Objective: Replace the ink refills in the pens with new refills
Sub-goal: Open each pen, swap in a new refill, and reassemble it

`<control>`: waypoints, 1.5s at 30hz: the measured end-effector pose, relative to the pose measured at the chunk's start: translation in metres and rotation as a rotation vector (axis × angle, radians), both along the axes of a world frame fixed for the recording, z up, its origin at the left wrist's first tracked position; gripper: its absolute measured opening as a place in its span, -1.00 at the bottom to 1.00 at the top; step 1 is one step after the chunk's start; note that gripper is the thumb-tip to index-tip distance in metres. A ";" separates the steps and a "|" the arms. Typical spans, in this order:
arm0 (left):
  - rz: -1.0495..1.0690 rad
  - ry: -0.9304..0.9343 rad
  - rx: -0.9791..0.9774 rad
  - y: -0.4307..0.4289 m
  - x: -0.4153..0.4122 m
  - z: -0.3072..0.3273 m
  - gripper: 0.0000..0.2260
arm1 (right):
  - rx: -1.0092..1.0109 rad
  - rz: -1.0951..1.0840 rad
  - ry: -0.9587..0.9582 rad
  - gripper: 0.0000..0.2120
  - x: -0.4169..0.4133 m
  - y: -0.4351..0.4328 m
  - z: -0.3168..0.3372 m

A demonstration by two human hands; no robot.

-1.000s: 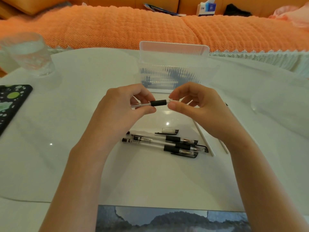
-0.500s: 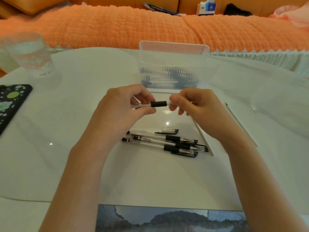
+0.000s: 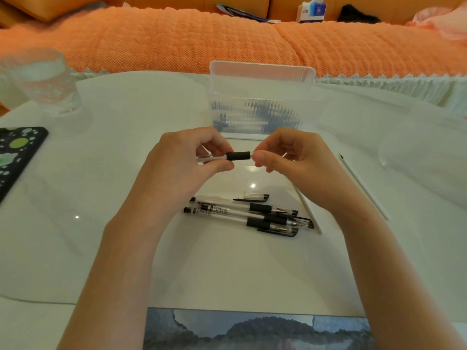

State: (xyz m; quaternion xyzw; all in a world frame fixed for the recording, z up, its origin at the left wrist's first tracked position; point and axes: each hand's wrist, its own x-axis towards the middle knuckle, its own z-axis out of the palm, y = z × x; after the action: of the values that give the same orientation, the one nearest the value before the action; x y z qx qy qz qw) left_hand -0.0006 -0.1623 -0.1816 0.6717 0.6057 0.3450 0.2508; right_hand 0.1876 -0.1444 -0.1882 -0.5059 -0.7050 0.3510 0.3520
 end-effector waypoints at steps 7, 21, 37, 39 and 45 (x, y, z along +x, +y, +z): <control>-0.051 -0.010 -0.068 -0.001 0.000 0.000 -0.84 | 0.032 -0.039 0.022 -0.94 0.001 0.000 0.002; 0.003 -0.027 -0.029 -0.001 -0.007 -0.001 -0.98 | -0.036 -0.024 -0.059 -0.88 0.005 -0.001 0.000; 0.062 -0.016 -0.003 0.001 -0.015 -0.001 -0.96 | -0.081 0.124 -0.404 -0.94 0.008 -0.005 -0.008; 0.062 -0.014 -0.004 0.001 -0.014 -0.002 -0.96 | -0.059 0.086 -0.347 -0.96 0.009 -0.005 -0.006; 0.052 -0.017 -0.003 0.002 -0.016 -0.002 -0.96 | -0.024 -0.034 -0.099 -0.96 0.020 -0.002 -0.001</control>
State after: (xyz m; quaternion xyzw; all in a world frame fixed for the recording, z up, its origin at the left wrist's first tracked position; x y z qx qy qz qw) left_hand -0.0162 -0.1604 -0.1832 0.6524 0.6212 0.3563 0.2481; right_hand 0.2074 -0.1462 -0.1890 -0.5388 -0.7086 0.3280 0.3163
